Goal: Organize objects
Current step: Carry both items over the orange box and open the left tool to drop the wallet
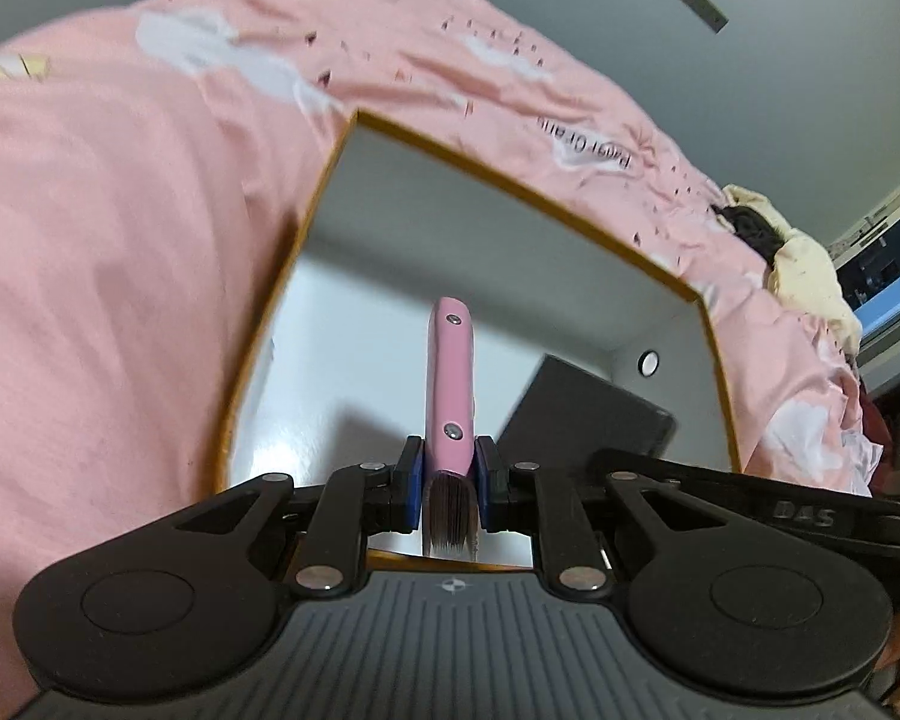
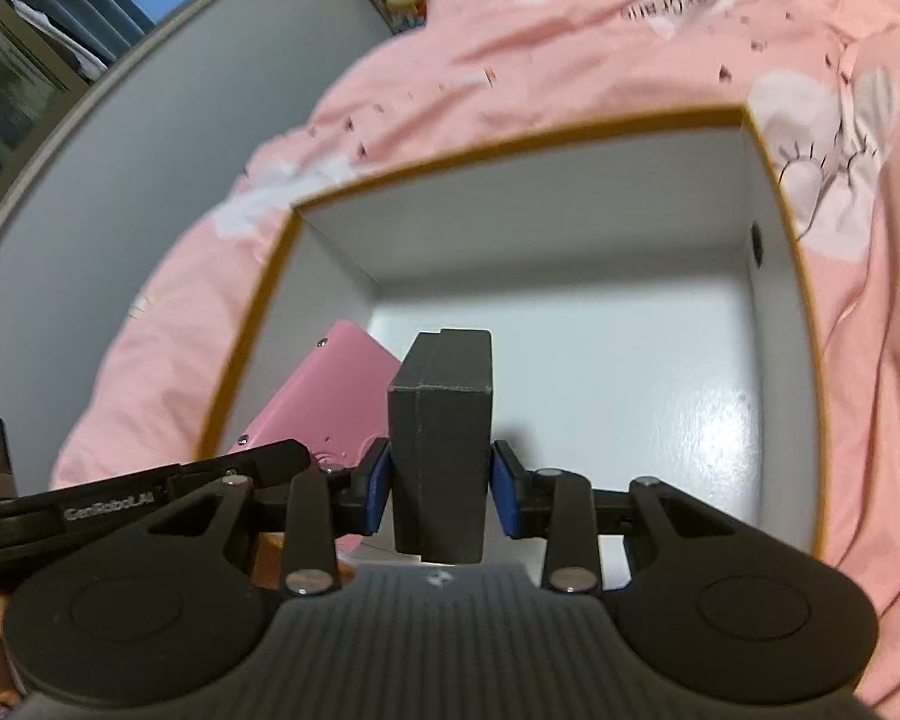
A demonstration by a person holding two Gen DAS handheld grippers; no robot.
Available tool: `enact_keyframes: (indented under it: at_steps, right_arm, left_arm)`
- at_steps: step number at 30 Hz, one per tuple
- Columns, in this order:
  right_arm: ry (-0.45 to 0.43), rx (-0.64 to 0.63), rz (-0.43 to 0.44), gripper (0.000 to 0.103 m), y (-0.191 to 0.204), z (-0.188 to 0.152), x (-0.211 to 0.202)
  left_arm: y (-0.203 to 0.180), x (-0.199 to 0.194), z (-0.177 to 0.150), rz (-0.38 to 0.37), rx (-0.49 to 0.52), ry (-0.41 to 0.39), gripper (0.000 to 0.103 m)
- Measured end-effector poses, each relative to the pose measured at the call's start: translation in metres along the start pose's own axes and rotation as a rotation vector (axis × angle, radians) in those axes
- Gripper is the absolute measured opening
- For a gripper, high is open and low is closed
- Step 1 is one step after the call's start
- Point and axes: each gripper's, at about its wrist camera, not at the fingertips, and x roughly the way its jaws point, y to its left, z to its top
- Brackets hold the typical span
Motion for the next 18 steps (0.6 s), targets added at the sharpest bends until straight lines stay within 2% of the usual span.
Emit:
enact_keyframes:
  at_steps: [5, 11, 15, 18]
  right_arm:
    - [0.031, -0.001, 0.008, 0.037, -0.004, 0.001, 0.02]
    - [0.031, -0.001, 0.002, 0.037, -0.008, 0.003, 0.025]
    - [0.01, -0.007, 0.005, 0.037, -0.006, 0.003, 0.025]
    - [0.005, -0.014, 0.033, 0.037, -0.003, 0.004, 0.023]
  left_arm:
    - [-0.013, 0.015, -0.002, 0.114, 0.049, 0.039, 0.02]
    - [-0.026, 0.027, -0.004, 0.187, 0.145, 0.118, 0.022]
    - [-0.027, 0.019, -0.007, 0.213, 0.193, 0.122, 0.035]
    - [-0.025, 0.004, -0.005, 0.19, 0.211, 0.099, 0.054]
